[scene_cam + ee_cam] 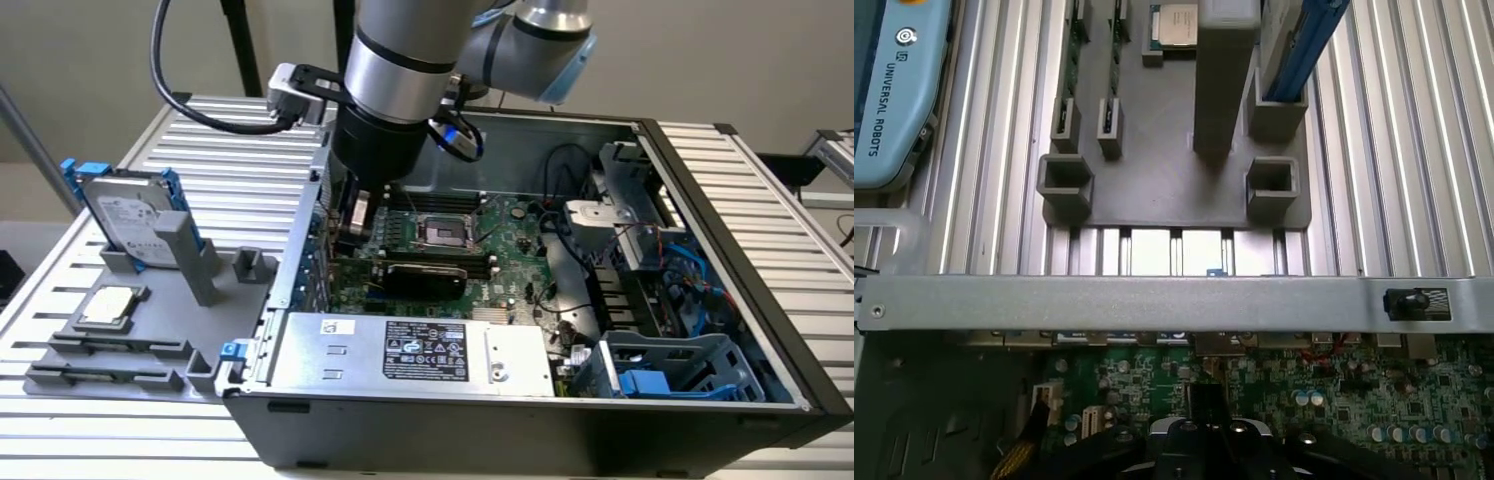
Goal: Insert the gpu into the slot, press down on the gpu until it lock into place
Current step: 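Press down on the gpu until it lock into place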
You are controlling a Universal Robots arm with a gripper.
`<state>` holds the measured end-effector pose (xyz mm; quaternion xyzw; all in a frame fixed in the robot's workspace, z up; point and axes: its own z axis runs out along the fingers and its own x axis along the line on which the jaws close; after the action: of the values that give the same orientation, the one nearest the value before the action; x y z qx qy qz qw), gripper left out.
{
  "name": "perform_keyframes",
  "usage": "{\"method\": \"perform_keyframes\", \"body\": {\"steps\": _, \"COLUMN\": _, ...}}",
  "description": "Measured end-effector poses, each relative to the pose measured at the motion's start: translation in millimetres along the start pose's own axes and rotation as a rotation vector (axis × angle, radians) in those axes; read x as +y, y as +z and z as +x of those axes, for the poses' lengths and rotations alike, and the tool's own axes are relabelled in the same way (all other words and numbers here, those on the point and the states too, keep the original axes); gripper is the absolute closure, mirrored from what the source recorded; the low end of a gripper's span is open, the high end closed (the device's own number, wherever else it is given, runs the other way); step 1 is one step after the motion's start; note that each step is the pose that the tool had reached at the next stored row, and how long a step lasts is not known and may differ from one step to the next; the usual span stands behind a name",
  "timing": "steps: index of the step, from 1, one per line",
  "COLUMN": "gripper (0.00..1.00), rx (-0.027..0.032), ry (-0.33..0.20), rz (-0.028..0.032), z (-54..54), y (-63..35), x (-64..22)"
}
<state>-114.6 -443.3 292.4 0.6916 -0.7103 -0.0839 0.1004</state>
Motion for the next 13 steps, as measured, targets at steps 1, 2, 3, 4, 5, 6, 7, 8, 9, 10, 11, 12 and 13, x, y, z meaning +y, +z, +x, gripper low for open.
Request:
{"method": "perform_keyframes", "body": {"steps": 1, "gripper": 0.89, "rx": 0.0013, "ry": 0.000, "rz": -0.0051, "z": 0.0, "y": -0.6, "x": 0.2}}
{"method": "perform_keyframes", "body": {"steps": 2, "gripper": 0.89, "rx": 0.0028, "ry": 0.000, "rz": -0.0110, "z": -0.1, "y": -1.2, "x": 0.3}}
{"method": "perform_keyframes", "body": {"steps": 3, "gripper": 0.89, "rx": 0.0049, "ry": 0.001, "rz": -0.0185, "z": -0.4, "y": -1.8, "x": 0.5}}
{"method": "perform_keyframes", "body": {"steps": 4, "gripper": 0.89, "rx": 0.0066, "ry": 0.001, "rz": -0.0276, "z": -0.9, "y": -2.1, "x": 0.6}}
{"method": "perform_keyframes", "body": {"steps": 5, "gripper": 0.89, "rx": 0.0082, "ry": 0.001, "rz": -0.0365, "z": -1.8, "y": -2.3, "x": 0.7}}
{"method": "perform_keyframes", "body": {"steps": 6, "gripper": 0.89, "rx": 0.0100, "ry": 0.002, "rz": -0.0438, "z": -3.0, "y": -2.5, "x": 0.8}}
{"method": "perform_keyframes", "body": {"steps": 7, "gripper": 0.89, "rx": 0.0109, "ry": 0.002, "rz": -0.0465, "z": -4.0, "y": -2.5, "x": 0.8}}
{"method": "perform_keyframes", "body": {"steps": 8, "gripper": 0.89, "rx": 0.0113, "ry": 0.002, "rz": -0.0469, "z": -4.4, "y": -2.7, "x": 0.7}}
{"method": "perform_keyframes", "body": {"steps": 9, "gripper": 0.89, "rx": 0.0117, "ry": 0.002, "rz": -0.0470, "z": -4.6, "y": -2.7, "x": 0.7}}
{"method": "perform_keyframes", "body": {"steps": 10, "gripper": 0.89, "rx": 0.0120, "ry": 0.002, "rz": -0.0470, "z": -4.5, "y": -2.7, "x": 0.5}}
{"method": "perform_keyframes", "body": {"steps": 11, "gripper": 0.89, "rx": 0.0125, "ry": 0.002, "rz": -0.0470, "z": -4.5, "y": -2.8, "x": 0.5}}
{"method": "perform_keyframes", "body": {"steps": 12, "gripper": 0.89, "rx": 0.0127, "ry": 0.002, "rz": -0.0470, "z": -4.6, "y": -2.7, "x": 0.5}}
{"method": "perform_keyframes", "body": {"steps": 13, "gripper": 0.89, "rx": 0.0128, "ry": 0.003, "rz": -0.0470, "z": -4.6, "y": -2.7, "x": 0.4}}
